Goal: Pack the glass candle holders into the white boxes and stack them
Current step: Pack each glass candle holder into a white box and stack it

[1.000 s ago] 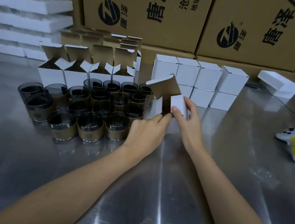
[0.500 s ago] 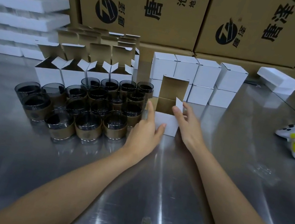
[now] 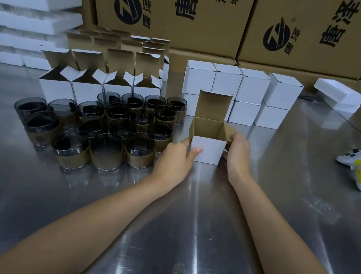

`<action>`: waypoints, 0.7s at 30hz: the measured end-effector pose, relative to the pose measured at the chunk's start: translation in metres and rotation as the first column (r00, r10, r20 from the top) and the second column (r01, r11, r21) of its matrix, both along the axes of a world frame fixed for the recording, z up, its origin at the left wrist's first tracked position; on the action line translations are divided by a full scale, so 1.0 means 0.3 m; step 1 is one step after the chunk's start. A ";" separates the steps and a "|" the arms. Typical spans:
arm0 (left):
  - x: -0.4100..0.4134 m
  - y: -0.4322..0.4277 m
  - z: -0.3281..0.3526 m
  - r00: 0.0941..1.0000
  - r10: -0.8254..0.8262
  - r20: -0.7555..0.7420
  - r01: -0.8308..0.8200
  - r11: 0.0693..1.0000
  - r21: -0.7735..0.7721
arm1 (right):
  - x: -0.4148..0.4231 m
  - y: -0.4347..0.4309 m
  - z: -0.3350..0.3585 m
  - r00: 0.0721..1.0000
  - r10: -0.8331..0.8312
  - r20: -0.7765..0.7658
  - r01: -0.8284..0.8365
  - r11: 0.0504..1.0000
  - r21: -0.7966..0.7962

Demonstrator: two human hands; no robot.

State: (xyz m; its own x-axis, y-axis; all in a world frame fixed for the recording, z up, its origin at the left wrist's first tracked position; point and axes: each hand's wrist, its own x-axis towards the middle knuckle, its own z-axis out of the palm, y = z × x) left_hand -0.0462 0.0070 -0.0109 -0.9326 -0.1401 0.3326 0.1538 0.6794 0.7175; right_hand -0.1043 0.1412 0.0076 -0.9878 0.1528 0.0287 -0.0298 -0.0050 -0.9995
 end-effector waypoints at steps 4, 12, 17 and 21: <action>-0.004 0.006 0.002 1.000 0.006 -0.006 -0.006 1.000 -0.028 | -0.019 -0.007 -0.011 0.995 0.092 -0.047 -0.085 0.986 0.140; -0.005 0.001 0.018 0.996 0.039 0.078 -0.039 0.999 0.009 | -0.014 0.003 -0.017 0.974 -0.001 -0.228 0.106 0.888 0.447; 0.032 0.005 0.053 0.982 0.038 0.185 -0.048 0.997 0.053 | 0.106 -0.072 0.069 0.576 0.171 -0.799 0.424 0.773 0.471; 0.074 0.040 0.108 0.853 0.294 0.431 -0.281 0.955 -0.095 | 0.217 -0.226 0.083 0.557 0.594 -0.580 0.118 0.635 0.763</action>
State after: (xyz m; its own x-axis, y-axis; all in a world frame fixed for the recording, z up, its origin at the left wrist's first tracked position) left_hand -0.0239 0.0192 0.0214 -0.9025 -0.4210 -0.0906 -0.3751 0.6650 0.6458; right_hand -0.0392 0.0733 0.0326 -0.5084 -0.5043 0.6980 -0.8391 0.4723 -0.2699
